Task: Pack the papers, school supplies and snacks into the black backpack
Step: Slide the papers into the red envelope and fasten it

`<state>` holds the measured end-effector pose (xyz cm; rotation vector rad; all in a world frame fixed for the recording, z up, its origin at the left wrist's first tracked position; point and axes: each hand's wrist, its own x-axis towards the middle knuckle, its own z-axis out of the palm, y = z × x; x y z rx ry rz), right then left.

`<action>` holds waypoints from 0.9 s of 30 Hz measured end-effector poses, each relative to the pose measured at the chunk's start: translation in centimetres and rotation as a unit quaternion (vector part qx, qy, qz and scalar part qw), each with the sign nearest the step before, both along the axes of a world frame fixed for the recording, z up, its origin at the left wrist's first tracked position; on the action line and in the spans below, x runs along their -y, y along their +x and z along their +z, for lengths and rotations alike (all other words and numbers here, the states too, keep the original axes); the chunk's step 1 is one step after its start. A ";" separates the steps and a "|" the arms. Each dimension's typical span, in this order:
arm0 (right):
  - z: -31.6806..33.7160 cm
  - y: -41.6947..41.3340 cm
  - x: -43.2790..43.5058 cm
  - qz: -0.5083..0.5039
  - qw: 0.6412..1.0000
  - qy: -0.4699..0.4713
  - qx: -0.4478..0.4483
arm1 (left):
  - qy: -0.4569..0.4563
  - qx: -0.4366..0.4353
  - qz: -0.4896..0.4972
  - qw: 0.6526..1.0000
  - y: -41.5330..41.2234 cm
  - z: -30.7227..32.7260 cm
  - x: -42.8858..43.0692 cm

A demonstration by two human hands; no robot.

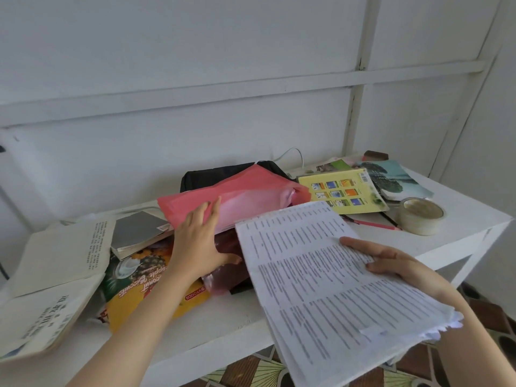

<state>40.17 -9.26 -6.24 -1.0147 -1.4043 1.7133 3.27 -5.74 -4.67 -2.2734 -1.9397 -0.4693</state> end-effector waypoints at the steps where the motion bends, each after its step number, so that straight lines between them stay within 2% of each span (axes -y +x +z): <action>1: 0.1 -0.2 -0.1 0.006 1.000 -0.004 -0.003 | -0.002 -0.005 -0.001 1.000 0.0 0.1 0.0; 3: 0.5 -1.0 -0.4 -0.006 1.000 0.002 0.003 | -0.002 -0.013 -0.007 1.000 0.1 0.2 0.2; 5: 0.8 -2.2 -0.6 -0.069 0.997 0.020 0.022 | 0.000 -0.015 -0.019 1.000 -0.1 0.0 0.3; 14: 0.7 -7.2 -0.6 -0.265 0.958 -0.069 -0.090 | -0.024 0.002 -0.090 0.996 -1.3 -0.6 0.6; 20: -0.1 -9.9 -1.0 -0.326 0.924 -0.078 -0.182 | -0.029 0.021 -0.096 0.995 -1.3 -0.7 1.1; 27: -0.6 -11.8 -0.9 -0.327 0.920 -0.053 -0.209 | -0.042 0.083 -0.095 0.991 -1.5 -0.4 1.2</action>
